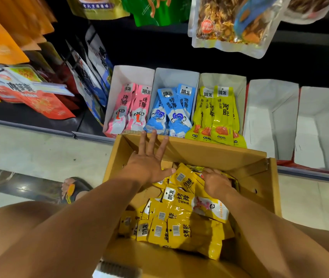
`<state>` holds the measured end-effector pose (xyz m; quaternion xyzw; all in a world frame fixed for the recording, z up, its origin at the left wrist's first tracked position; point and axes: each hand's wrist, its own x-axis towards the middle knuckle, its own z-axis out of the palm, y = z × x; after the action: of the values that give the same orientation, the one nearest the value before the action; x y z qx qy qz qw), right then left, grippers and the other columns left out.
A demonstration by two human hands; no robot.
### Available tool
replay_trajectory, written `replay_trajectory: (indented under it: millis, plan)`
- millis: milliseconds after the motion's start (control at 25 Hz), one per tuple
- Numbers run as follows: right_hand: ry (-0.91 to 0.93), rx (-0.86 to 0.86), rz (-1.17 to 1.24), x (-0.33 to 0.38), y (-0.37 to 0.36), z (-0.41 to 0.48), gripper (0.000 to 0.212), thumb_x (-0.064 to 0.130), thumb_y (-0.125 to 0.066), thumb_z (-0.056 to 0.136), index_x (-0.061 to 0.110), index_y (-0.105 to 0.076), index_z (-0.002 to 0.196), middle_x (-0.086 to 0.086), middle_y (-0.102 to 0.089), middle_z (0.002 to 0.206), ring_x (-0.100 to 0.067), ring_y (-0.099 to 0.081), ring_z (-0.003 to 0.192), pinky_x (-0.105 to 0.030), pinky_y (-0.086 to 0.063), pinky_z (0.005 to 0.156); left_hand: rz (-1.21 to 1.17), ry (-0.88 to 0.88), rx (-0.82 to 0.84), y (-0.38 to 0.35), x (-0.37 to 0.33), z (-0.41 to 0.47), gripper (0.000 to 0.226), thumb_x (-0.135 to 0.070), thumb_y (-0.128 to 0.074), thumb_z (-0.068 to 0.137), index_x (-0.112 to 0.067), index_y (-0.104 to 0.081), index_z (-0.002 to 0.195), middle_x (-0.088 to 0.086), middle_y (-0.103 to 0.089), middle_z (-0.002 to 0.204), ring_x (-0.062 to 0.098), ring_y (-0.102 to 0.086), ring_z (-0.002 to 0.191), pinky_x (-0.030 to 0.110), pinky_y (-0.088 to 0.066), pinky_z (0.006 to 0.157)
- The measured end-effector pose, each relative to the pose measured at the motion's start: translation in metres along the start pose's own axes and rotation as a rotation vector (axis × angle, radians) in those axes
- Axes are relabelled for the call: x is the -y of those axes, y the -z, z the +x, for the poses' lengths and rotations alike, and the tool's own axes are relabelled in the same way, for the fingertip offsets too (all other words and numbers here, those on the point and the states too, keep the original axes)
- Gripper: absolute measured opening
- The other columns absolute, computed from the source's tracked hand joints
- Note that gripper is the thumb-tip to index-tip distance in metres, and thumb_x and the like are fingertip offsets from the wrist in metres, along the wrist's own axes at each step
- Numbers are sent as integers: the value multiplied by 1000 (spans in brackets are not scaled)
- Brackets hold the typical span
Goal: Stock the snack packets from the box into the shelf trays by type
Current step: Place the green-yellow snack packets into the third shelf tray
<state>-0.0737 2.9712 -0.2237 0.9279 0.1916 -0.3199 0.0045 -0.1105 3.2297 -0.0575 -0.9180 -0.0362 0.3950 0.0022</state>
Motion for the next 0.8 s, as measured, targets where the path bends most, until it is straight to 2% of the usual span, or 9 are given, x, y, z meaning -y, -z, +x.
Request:
replay_trajectory:
  millis: [160, 320, 440, 520, 600, 720, 800]
  plan:
    - [-18, -36, 70, -2, 13, -5, 49, 14, -45, 93, 19, -49, 142, 3, -44, 150, -23, -40, 138, -36, -36, 111, -5, -14, 17, 2, 2, 1, 105, -84, -30, 89, -35, 45, 144, 5, 61, 142, 38, 55, 130, 62, -18, 121]
    - [76, -36, 200, -12, 50, -30, 40, 12, -47, 95, 20, -61, 132, 1, -52, 145, -24, -52, 129, -33, -44, 105, -43, -38, 18, 5, 5, -1, 104, -84, -32, 89, -36, 41, 147, 4, 57, 146, 37, 52, 133, 64, -17, 123]
    - [129, -92, 273, -12, 93, -67, 39, 10, -42, 101, 18, -61, 134, 2, -51, 147, -19, -51, 132, -28, -38, 111, -90, -61, 1, 13, 5, -8, 100, -82, -33, 91, -37, 31, 154, 4, 45, 157, 37, 41, 143, 63, -13, 124]
    - [154, -132, 314, -7, 124, -93, 37, 13, -42, 105, 21, -61, 136, 7, -50, 147, -15, -48, 134, -23, -35, 110, -142, -65, -35, 22, 5, -17, 93, -80, -31, 93, -37, 17, 160, 3, 31, 165, 36, 30, 151, 62, -7, 125]
    - [168, -158, 471, -1, 153, -117, 33, 18, -45, 106, 23, -63, 133, 10, -51, 143, -13, -51, 129, -21, -40, 103, -219, -114, -87, 32, 3, -29, 84, -77, -31, 96, -35, -4, 164, 1, 13, 171, 32, 17, 156, 59, -5, 125]
    - [215, -216, 885, 7, 195, -144, 27, 6, -51, 102, 7, -69, 124, -4, -60, 134, -11, -64, 114, -33, -51, 101, -508, -317, -156, 48, -12, -52, 68, -64, -40, 102, -29, -32, 159, 0, -23, 169, 26, -16, 156, 40, -22, 119]
    - [193, -176, 1065, 13, 224, -161, 27, 7, -52, 102, 9, -71, 120, -2, -64, 130, -6, -66, 110, -29, -52, 97, -833, -400, -139, 58, -24, -67, 59, -53, -51, 102, -27, -42, 154, -2, -42, 159, 20, -39, 145, 26, -30, 107]
